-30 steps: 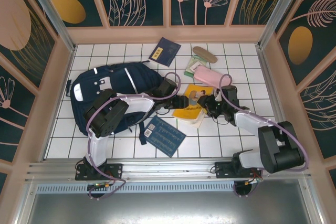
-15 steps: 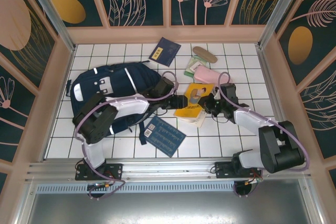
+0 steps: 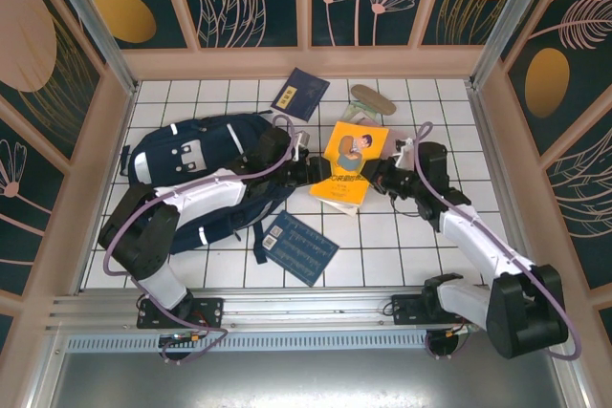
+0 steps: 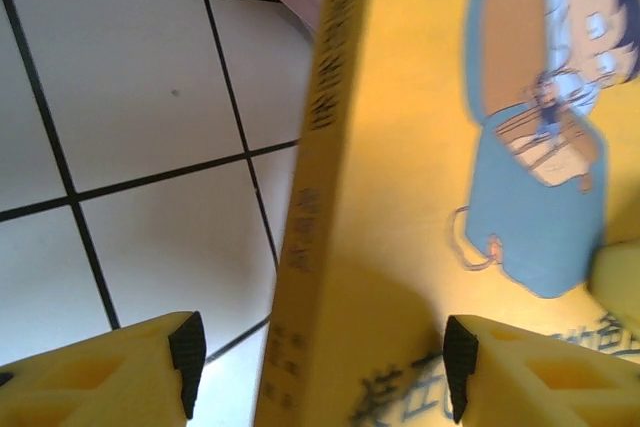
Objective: Pack books, pencil case, and school supplies into a backpack
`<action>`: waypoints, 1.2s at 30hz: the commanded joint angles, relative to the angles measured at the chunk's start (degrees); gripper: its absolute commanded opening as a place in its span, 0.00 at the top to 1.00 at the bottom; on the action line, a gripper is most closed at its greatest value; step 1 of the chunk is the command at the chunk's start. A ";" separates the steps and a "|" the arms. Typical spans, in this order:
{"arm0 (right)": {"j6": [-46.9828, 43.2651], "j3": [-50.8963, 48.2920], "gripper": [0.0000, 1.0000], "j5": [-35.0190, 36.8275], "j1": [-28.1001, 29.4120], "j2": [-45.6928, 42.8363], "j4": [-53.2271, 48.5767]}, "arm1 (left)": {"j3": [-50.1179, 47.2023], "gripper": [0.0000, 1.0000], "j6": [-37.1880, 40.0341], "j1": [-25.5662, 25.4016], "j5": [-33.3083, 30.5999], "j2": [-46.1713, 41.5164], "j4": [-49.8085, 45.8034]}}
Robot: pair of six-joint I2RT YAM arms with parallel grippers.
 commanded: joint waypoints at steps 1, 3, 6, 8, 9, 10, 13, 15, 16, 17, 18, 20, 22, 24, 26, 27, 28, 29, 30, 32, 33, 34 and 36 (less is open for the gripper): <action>3.52 1.11 1.00 -3.74 -0.55 -4.09 10.22 | -2.15 0.35 -5.14 -0.03 5.95 -1.52 10.83; 6.03 0.10 1.00 -3.84 -0.63 -5.08 13.33 | -4.55 0.36 -9.65 -0.02 8.69 -1.90 18.81; 8.80 -0.81 1.00 -3.17 -0.75 -5.98 15.89 | -6.04 0.40 -14.99 -0.04 11.92 -2.15 28.19; 10.06 -1.23 1.00 -2.41 -1.02 -6.58 16.79 | -6.83 0.42 -17.04 -0.02 12.77 -2.72 31.92; 10.42 -1.26 1.00 -2.22 -1.13 -6.80 17.19 | -7.36 0.44 -18.17 -0.04 13.08 -3.09 34.01; 10.37 -1.11 1.00 -1.97 -1.18 -6.90 16.77 | -7.75 0.47 -19.13 -0.02 13.47 -3.47 35.89; 9.33 -0.64 1.00 -0.50 -1.16 -7.22 14.83 | -8.53 0.63 -21.32 -0.04 13.77 -4.67 39.94; 8.57 -0.64 1.00 0.70 -1.12 -7.40 13.34 | -8.51 0.76 -21.88 -0.03 13.83 -5.38 40.90; 8.17 -0.77 1.00 1.30 -1.00 -7.51 12.84 | -8.28 0.83 -21.78 -0.04 13.86 -5.60 40.70; 7.79 -0.82 1.00 1.87 -0.82 -7.54 12.18 | -8.08 0.88 -21.41 -0.04 13.83 -5.93 40.30; 7.21 -0.61 1.00 2.22 -0.56 -7.37 11.18 | -7.77 0.95 -20.42 -0.05 13.70 -6.28 39.21; 5.12 0.08 1.00 2.66 -0.31 -6.85 9.10 | -6.04 0.99 -15.65 -0.04 12.96 -7.17 31.98; 2.66 1.28 0.96 4.32 -0.32 -6.74 4.78 | -2.90 1.00 -7.48 0.04 10.40 -8.77 20.62; -0.39 2.56 0.80 6.16 -0.30 -6.80 0.53 | 0.40 1.00 0.22 -0.03 6.85 -10.69 10.62; -3.20 3.76 0.57 8.82 -0.30 -7.00 -3.65 | 3.89 1.00 6.91 -0.01 4.08 -12.03 2.01; -4.85 4.13 0.47 10.16 -0.32 -7.18 -5.42 | 5.82 1.00 10.30 -0.04 2.24 -12.54 -2.30; -6.19 4.48 0.37 11.44 -0.28 -7.41 -7.01 | 7.49 1.00 13.14 -0.04 0.14 -12.80 -6.40; -8.06 4.98 0.31 13.14 -0.20 -7.72 -8.54 | 9.51 1.00 16.51 -0.04 -2.44 -13.06 -10.80; -9.97 5.59 0.29 15.52 0.11 -8.32 -10.41 | 11.15 1.00 19.35 -0.04 -4.71 -13.23 -13.83; -13.40 6.48 0.24 20.95 0.79 -10.74 -12.96 | 12.87 1.00 24.27 -0.04 -7.09 -13.64 -18.26; -15.35 6.74 0.20 22.69 1.00 -12.09 -13.70 | 14.01 1.00 27.20 -0.04 -8.02 -13.63 -20.52; -17.18 7.11 0.20 23.74 1.16 -13.01 -14.22 | 15.01 1.00 29.69 0.02 -9.14 -13.54 -22.98; -22.19 9.21 0.22 28.53 2.65 -14.06 -16.74 | 17.25 1.00 34.35 -0.02 -12.74 -12.84 -27.97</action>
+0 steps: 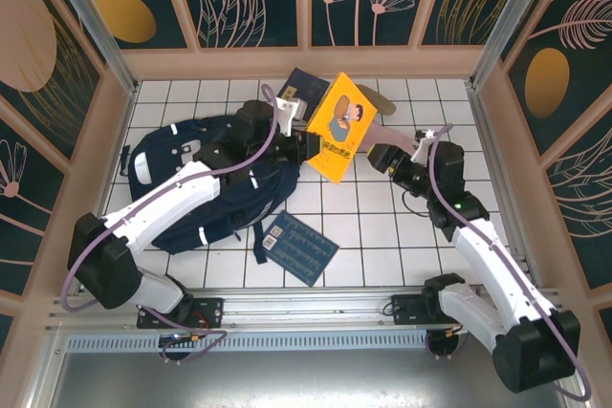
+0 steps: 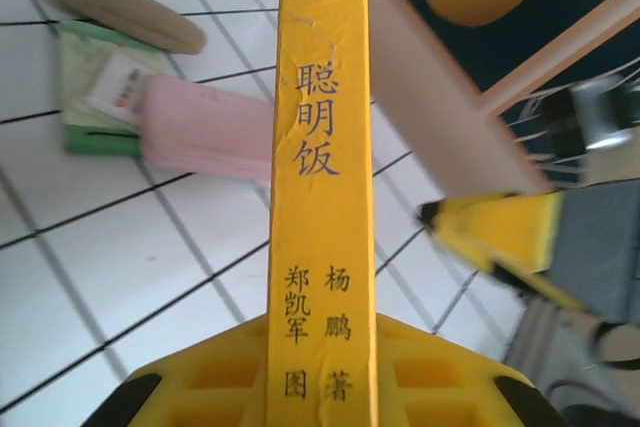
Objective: Pack books, pencil case, and school supplies into a backpack
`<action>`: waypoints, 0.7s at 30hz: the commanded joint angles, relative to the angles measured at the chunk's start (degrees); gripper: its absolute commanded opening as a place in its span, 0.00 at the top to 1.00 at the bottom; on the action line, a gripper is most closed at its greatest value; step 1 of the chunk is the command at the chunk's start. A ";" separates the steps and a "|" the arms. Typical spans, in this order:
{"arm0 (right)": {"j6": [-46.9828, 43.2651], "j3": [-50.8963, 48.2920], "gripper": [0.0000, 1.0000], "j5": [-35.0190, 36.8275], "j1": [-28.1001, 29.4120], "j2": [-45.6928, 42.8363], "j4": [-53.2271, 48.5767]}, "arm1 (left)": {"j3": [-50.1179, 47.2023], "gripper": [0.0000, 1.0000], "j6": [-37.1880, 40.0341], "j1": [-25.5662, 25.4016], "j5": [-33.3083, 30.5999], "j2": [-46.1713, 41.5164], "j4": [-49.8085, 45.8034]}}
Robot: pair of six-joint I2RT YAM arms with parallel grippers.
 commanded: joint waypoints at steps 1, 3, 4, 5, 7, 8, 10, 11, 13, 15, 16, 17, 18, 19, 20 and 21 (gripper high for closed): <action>-12.62 4.48 0.26 10.67 2.75 -3.30 -4.28 | 4.45 1.00 13.98 0.08 -7.36 -0.65 -11.28; -19.51 3.36 0.28 15.72 6.26 -7.12 -1.39 | 4.35 1.00 16.98 0.00 -6.88 -1.21 -12.08; -22.69 1.84 0.28 16.03 7.60 -9.30 1.31 | 3.68 1.00 17.85 0.11 -6.75 -1.88 -11.53; -26.75 -0.02 0.28 15.43 8.71 -12.00 4.68 | 2.32 1.00 19.88 0.07 -6.26 -3.01 -10.09; -32.05 -2.37 0.28 14.68 10.06 -15.49 8.21 | -2.47 1.00 26.20 0.02 -1.93 -6.40 -4.85; -34.08 -2.48 0.28 14.29 10.42 -16.17 8.16 | -4.87 1.00 30.37 -0.14 -0.41 -8.52 -2.56; -37.47 -1.00 0.28 13.00 10.69 -15.54 5.25 | -7.10 1.00 33.79 -0.19 -2.10 -11.74 0.05; -38.96 -0.11 0.29 12.33 10.96 -15.01 3.42 | -7.50 1.00 35.91 -0.17 -2.20 -12.97 0.15; -41.07 0.62 0.29 10.94 12.17 -15.01 1.85 | -7.81 1.00 41.01 -0.07 1.26 -14.29 -1.17; -43.53 1.18 0.29 6.39 13.86 -15.68 1.50 | -7.14 1.00 46.28 -0.10 7.65 -14.44 -4.57; -44.60 1.60 0.29 4.49 14.63 -15.82 1.22 | -6.72 1.00 48.38 -0.11 10.79 -14.22 -6.38; -45.90 2.23 0.29 2.85 15.01 -15.68 0.78 | -6.28 1.00 50.36 -0.03 14.40 -13.85 -8.02; -47.26 3.00 0.29 0.82 16.11 -15.54 0.07 | -6.33 1.00 51.43 -0.06 17.28 -13.66 -8.60; -48.44 3.54 0.29 -0.95 16.64 -15.48 -0.57 | -6.83 1.00 51.48 -0.11 18.57 -13.75 -7.97; -49.82 3.98 0.29 -2.36 17.21 -15.43 -1.24 | -7.54 1.00 51.48 -0.10 19.63 -13.98 -7.09; -51.03 4.51 0.29 -2.50 17.71 -15.47 -2.02 | -8.04 1.00 51.70 -0.11 20.69 -14.26 -6.61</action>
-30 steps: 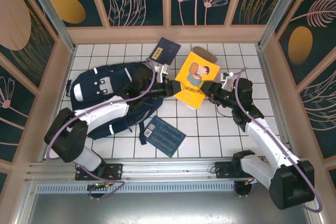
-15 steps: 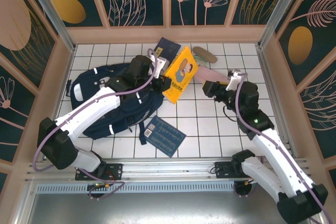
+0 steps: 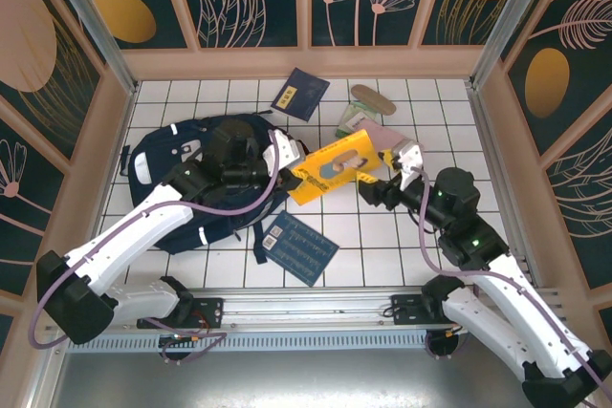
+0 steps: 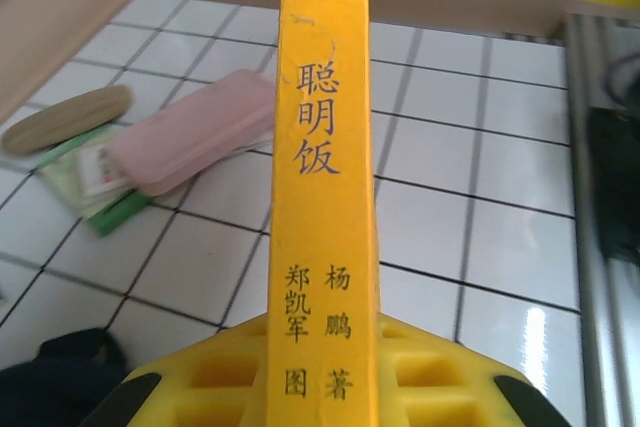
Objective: Pack books, pencil case, and school supplies into a backpack
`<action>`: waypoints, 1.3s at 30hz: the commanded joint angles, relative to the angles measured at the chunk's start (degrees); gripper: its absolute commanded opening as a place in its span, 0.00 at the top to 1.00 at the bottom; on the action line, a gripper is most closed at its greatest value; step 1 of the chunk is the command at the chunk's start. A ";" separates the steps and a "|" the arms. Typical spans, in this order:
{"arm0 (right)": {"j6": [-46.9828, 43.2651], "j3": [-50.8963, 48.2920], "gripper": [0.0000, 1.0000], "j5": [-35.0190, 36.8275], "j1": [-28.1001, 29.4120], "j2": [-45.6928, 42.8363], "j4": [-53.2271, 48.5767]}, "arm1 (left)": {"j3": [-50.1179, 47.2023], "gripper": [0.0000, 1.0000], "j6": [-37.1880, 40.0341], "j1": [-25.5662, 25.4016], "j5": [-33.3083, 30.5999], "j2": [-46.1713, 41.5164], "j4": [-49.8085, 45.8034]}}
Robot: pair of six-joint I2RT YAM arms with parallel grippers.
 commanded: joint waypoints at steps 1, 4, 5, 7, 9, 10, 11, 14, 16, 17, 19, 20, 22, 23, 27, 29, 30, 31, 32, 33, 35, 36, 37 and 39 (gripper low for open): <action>-7.46 3.83 0.29 -5.19 1.82 -0.46 -1.96 | -0.12 1.00 6.21 -0.01 10.02 -1.25 3.07; -9.57 5.09 0.28 1.70 2.31 -0.88 -3.86 | -1.89 1.00 7.39 -0.01 9.55 -3.32 3.55; -10.98 5.98 0.28 4.14 2.36 -0.71 -5.46 | -3.26 1.00 7.94 -0.02 8.05 -4.53 4.39; -13.42 6.41 0.28 7.91 3.58 -1.11 -7.13 | -6.22 1.00 10.30 -0.02 6.38 -7.21 5.43; -16.06 6.91 0.28 10.46 5.37 -1.84 -8.63 | -9.58 1.00 12.94 -0.02 5.86 -9.89 5.90; -17.32 7.00 0.28 10.91 6.14 -2.13 -9.21 | -10.47 1.00 13.87 -0.02 5.81 -10.80 5.95; -18.96 6.82 0.28 11.36 6.97 -2.82 -9.47 | -11.23 1.00 14.78 -0.02 5.95 -11.63 5.85; -23.08 6.46 0.25 10.28 8.70 -4.35 -11.08 | -12.29 1.00 16.69 -0.02 6.70 -13.09 5.91; -24.22 6.81 0.22 8.08 9.62 -4.43 -12.53 | -12.29 1.00 17.31 -0.02 7.37 -13.33 6.17; -24.46 6.67 0.20 6.63 10.06 -4.36 -12.88 | -12.29 1.00 17.57 -0.01 7.79 -13.42 6.12; -24.61 6.45 0.19 5.08 10.69 -3.84 -12.95 | -12.13 1.00 18.12 -0.02 8.63 -13.57 6.01; -24.68 6.31 0.19 4.56 10.85 -3.36 -12.84 | -12.25 1.00 18.44 0.04 8.95 -13.80 6.15; -24.87 5.94 0.19 4.11 11.01 -2.44 -12.43 | -12.67 1.00 18.95 0.03 9.54 -14.50 6.51; -24.61 5.77 0.19 3.80 11.12 -2.04 -11.94 | -13.02 1.00 19.23 -0.02 9.89 -14.87 6.69; -22.70 4.80 0.23 1.72 11.15 -0.42 -9.53 | -14.08 1.00 19.71 0.05 11.33 -16.11 7.34; -21.71 4.85 0.27 -1.41 11.15 0.41 -9.30 | -14.60 1.00 19.79 0.02 11.91 -16.40 7.82; -21.10 5.03 0.31 -3.37 11.15 0.76 -9.25 | -14.71 1.00 19.87 0.00 12.08 -16.40 7.78; -20.71 5.14 0.36 -4.90 11.15 0.96 -9.06 | -14.79 1.00 19.89 0.04 12.08 -16.28 7.93; -20.31 5.15 0.40 -6.48 11.19 0.98 -8.88 | -14.80 1.00 20.07 -0.01 11.91 -16.23 7.93; -19.86 5.05 0.44 -7.66 11.15 1.02 -8.60 | -14.88 1.00 20.19 0.01 11.89 -16.31 8.06; -19.54 4.80 0.55 -9.36 11.14 1.30 -8.60 | -15.02 1.00 19.88 -0.02 12.03 -16.29 8.67; -19.43 4.71 0.59 -10.02 11.15 1.47 -8.85 | -14.98 1.00 19.70 -0.02 12.13 -16.32 8.89; -19.24 4.54 0.64 -10.39 11.15 1.57 -8.91 | -15.01 1.00 19.59 0.02 12.07 -16.31 9.12; -18.92 4.14 0.80 -11.26 11.15 1.67 -9.02 | -15.31 1.00 18.76 -0.02 11.33 -16.49 10.04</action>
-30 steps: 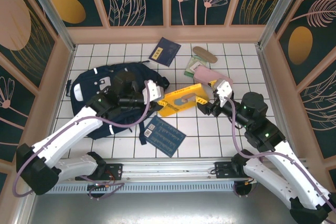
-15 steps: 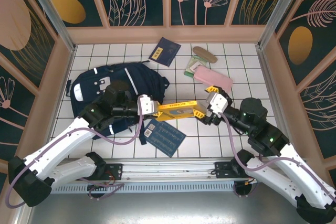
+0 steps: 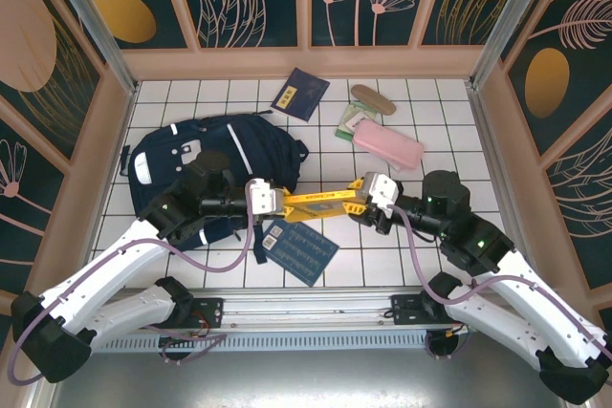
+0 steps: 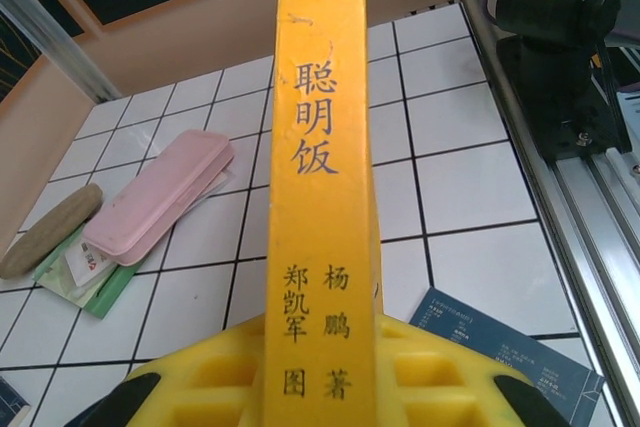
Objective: Pack books, pencil case, and school supplies into a backpack
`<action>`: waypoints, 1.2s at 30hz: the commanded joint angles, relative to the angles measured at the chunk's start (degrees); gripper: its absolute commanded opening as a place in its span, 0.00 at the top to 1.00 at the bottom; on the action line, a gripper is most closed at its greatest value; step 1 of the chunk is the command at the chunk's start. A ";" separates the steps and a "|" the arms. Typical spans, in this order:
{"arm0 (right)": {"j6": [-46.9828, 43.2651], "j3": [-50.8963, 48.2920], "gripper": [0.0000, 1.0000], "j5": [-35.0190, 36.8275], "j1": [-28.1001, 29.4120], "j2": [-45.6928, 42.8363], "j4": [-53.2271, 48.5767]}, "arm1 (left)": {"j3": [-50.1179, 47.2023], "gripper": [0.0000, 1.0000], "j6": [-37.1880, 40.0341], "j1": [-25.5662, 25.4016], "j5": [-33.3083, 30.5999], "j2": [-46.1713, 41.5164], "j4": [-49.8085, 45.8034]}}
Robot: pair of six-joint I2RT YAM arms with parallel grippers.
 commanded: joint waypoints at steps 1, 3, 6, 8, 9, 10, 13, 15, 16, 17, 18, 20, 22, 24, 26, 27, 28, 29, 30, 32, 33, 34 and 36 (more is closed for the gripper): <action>0.97 -0.77 0.89 -3.90 0.33 0.18 2.42 | -0.28 1.00 -0.32 -0.39 3.11 -1.50 7.05; 2.08 -0.46 1.00 -2.50 0.33 -0.84 2.94 | -1.30 1.00 -6.97 -0.41 -1.94 -1.50 11.72; 8.02 -0.27 1.00 5.05 -1.10 -2.91 5.59 | -1.25 0.43 -27.68 -0.29 -15.70 -0.05 19.46; 13.53 0.02 1.00 11.48 -2.61 -3.38 6.44 | 3.52 0.36 -34.23 0.16 -17.22 3.14 14.46; 16.97 0.56 1.00 15.14 -3.38 -3.22 6.35 | 6.47 0.33 -38.27 0.63 -18.31 5.49 11.36; 19.74 1.19 1.00 18.38 -3.89 -2.79 6.18 | 9.60 0.29 -40.65 0.81 -19.34 7.72 8.33; 27.53 5.60 1.00 26.35 -6.15 0.73 1.70 | 14.81 0.27 -47.36 1.19 -25.94 12.85 2.98; 31.98 7.63 1.00 27.87 -8.01 3.33 -0.58 | 15.84 0.22 -54.54 3.41 -30.66 15.07 0.91; 35.58 8.21 1.00 29.40 -9.35 4.74 -1.61 | 16.40 0.24 -57.56 5.44 -29.36 16.09 -0.30; 38.91 8.82 1.00 29.55 -11.12 6.57 -3.12 | 16.03 0.25 -61.11 7.60 -28.33 16.54 -0.61; 41.27 9.38 1.00 28.71 -12.32 8.18 -4.53 | 14.82 0.25 -64.87 9.39 -28.13 16.44 -0.36; 45.80 9.41 1.00 24.45 -16.04 10.77 -5.88 | 10.80 0.22 -73.41 13.57 -25.13 15.53 2.49; 48.89 8.24 1.00 20.64 -17.77 11.99 -5.20 | 9.04 0.22 -79.74 16.22 -23.66 15.99 3.05; 50.88 6.96 1.00 18.38 -18.45 12.71 -3.97 | 9.14 0.22 -84.45 17.64 -24.08 18.16 0.88; 52.36 5.68 1.00 16.36 -18.74 12.99 -2.13 | 10.06 0.24 -87.58 18.88 -23.82 21.53 -1.66; 52.71 5.21 1.00 15.63 -18.74 13.02 -1.42 | 10.30 0.26 -88.20 19.37 -23.11 22.97 -1.93; 52.99 4.92 1.00 14.96 -18.74 13.29 -0.80 | 10.26 0.27 -88.88 19.97 -22.06 24.37 -1.64; 53.16 4.76 1.00 14.43 -18.74 13.55 -0.49 | 10.09 0.29 -89.59 20.46 -21.29 25.50 -0.95; 53.17 4.73 1.00 14.14 -18.74 13.78 -0.37 | 9.85 0.31 -90.21 20.74 -20.81 26.48 -0.11; 53.17 4.80 1.00 13.82 -18.74 14.24 -0.48 | 10.46 0.33 -90.58 21.08 -22.16 28.30 0.72; 53.17 4.73 1.00 13.74 -18.74 14.31 -0.44 | 11.11 0.33 -90.24 21.30 -23.45 29.17 -0.02; 53.09 4.67 1.00 13.73 -18.74 14.24 -0.44 | 11.95 0.33 -90.00 21.52 -24.79 30.11 -0.97; 53.00 4.35 1.00 13.64 -18.72 14.05 -0.44 | 13.59 0.34 -89.12 21.89 -26.81 31.67 -2.59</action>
